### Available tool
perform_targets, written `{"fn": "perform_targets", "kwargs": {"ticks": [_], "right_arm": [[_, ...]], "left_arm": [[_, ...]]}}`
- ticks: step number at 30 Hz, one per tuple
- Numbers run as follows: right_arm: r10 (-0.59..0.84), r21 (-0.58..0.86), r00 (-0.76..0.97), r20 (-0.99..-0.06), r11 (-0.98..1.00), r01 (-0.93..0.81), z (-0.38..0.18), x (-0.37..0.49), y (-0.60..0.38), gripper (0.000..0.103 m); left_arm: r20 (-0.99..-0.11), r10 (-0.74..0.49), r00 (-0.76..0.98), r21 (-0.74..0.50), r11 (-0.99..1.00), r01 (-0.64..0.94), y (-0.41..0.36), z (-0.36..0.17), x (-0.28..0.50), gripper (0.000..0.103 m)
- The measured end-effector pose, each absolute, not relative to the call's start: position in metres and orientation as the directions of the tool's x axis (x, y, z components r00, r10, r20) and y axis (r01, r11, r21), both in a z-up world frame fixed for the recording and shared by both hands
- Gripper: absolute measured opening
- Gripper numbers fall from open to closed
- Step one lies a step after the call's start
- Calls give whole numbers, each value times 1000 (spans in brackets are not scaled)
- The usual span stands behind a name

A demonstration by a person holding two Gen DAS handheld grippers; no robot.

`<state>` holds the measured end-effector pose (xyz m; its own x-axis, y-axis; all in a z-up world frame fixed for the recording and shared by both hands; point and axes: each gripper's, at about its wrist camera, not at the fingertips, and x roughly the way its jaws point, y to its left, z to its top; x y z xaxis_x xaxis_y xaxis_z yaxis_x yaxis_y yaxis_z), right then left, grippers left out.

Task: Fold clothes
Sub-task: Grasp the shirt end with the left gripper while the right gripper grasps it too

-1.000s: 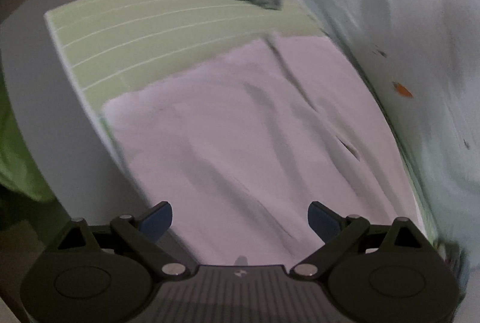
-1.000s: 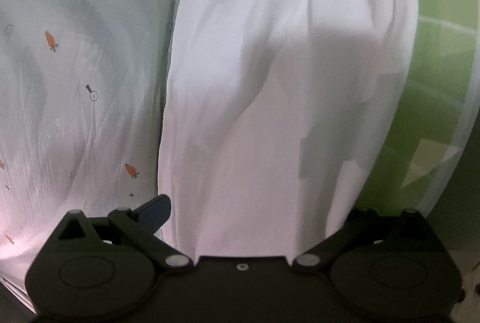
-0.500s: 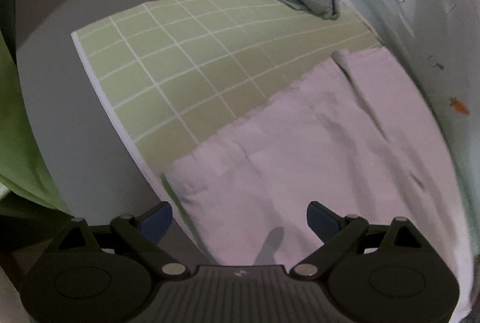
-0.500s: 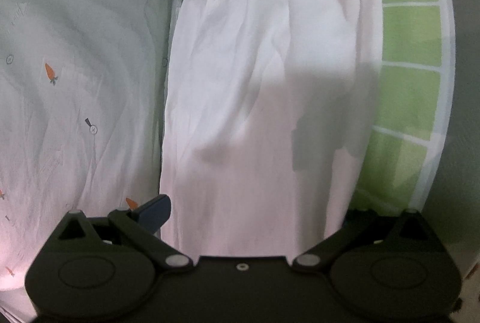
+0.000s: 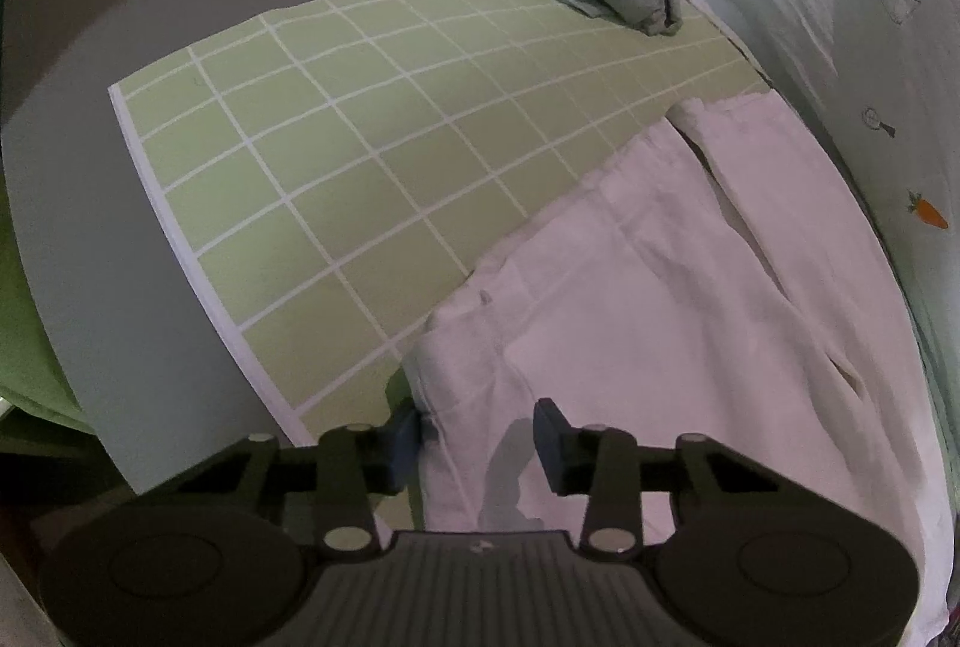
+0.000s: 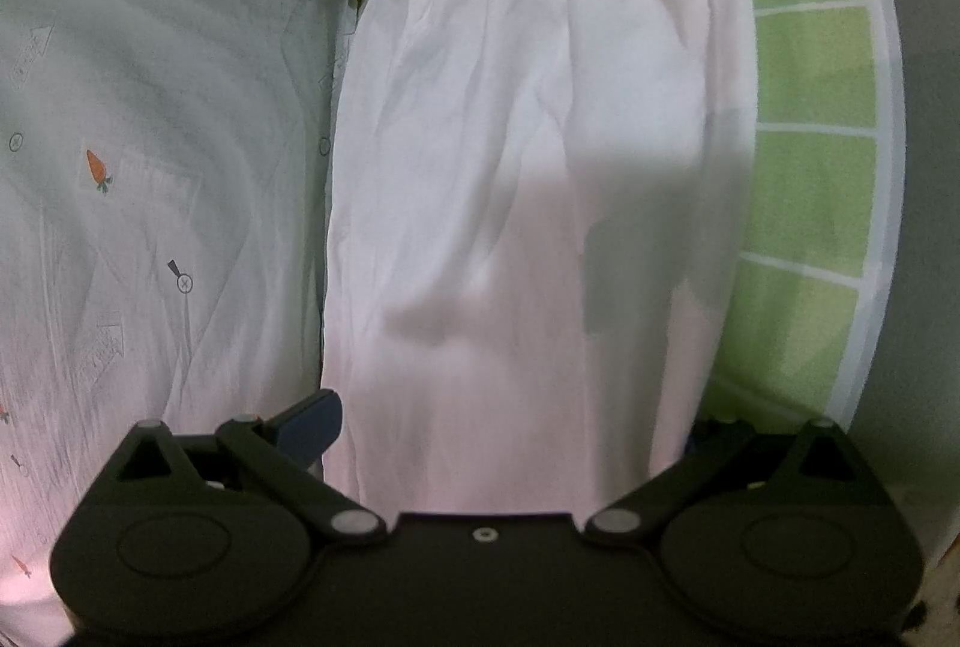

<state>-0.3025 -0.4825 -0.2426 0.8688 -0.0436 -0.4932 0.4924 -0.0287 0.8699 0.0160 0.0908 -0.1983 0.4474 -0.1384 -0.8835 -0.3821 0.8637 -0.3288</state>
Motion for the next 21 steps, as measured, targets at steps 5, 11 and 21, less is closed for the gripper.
{"fn": "perform_targets", "kwargs": {"ticks": [5,11,21], "right_arm": [[-42,872,871,-490,-42,488,-242,-294,-489,103],[-38,871,871,-491,-61,488,-240,-285,-499,103],[-165,790,793,-587,100,605,-213,-297,-549,103]], "left_arm": [[-881,-148,450,-330,873,-360,84,-199,19,58],[-892,-98,442,-284,881,-378,81,-198,21,39],[-896,-65,439,-279,851,-445,81,-192,22,12]]}}
